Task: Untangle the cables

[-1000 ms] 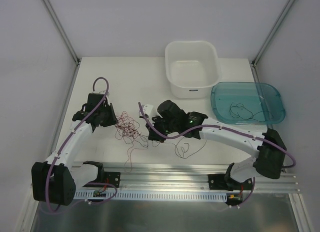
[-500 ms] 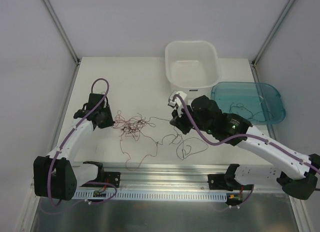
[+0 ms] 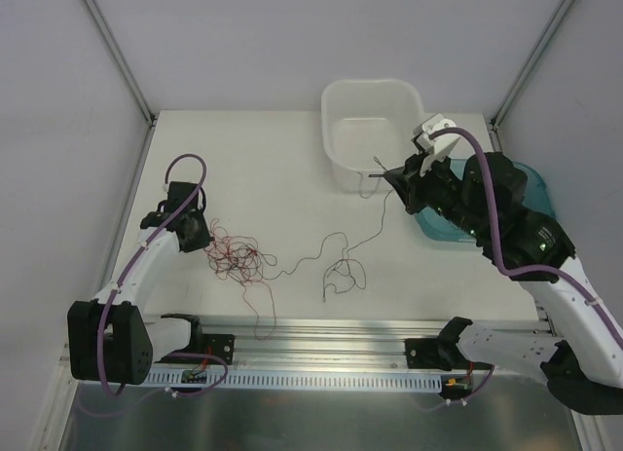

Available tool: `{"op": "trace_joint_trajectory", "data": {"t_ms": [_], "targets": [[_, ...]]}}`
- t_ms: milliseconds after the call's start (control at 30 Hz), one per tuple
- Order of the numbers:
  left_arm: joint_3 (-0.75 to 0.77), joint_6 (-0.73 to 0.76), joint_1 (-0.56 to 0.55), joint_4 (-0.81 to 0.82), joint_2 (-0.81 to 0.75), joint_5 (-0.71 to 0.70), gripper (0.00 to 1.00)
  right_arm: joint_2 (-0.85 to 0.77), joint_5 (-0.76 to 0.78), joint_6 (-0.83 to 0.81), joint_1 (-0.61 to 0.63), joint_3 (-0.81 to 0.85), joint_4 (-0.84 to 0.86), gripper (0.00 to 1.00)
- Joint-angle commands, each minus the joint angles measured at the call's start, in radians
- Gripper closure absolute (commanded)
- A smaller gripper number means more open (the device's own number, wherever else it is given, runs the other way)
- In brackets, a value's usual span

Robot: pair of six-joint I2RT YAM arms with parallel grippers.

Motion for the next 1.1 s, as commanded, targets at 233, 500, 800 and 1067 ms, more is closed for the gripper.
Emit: {"op": "trace_joint_trajectory", "data": {"t_ms": [233, 500, 800, 1067], "targets": [[0.030, 0.002, 0.011, -0.021, -0.029, -0.035, 0.99, 0.051, 0.077, 0.145, -0.055, -0.260, 0.048, 0.99], [0.023, 0.026, 0.011, -0.002, -0.058, 0.119, 0.67, 0.112, 0.221, 0.386, -0.090, -0.504, -0.019, 0.78], [0.075, 0.043, -0.068, 0.021, -0.196, 0.368, 0.13, 0.012, 0.109, 0.484, -0.078, -0.535, -0.006, 0.26], [0.188, 0.029, -0.424, 0.070, -0.051, 0.273, 0.12, 0.023, -0.018, 0.576, 0.009, -0.616, 0.172, 0.15]]}}
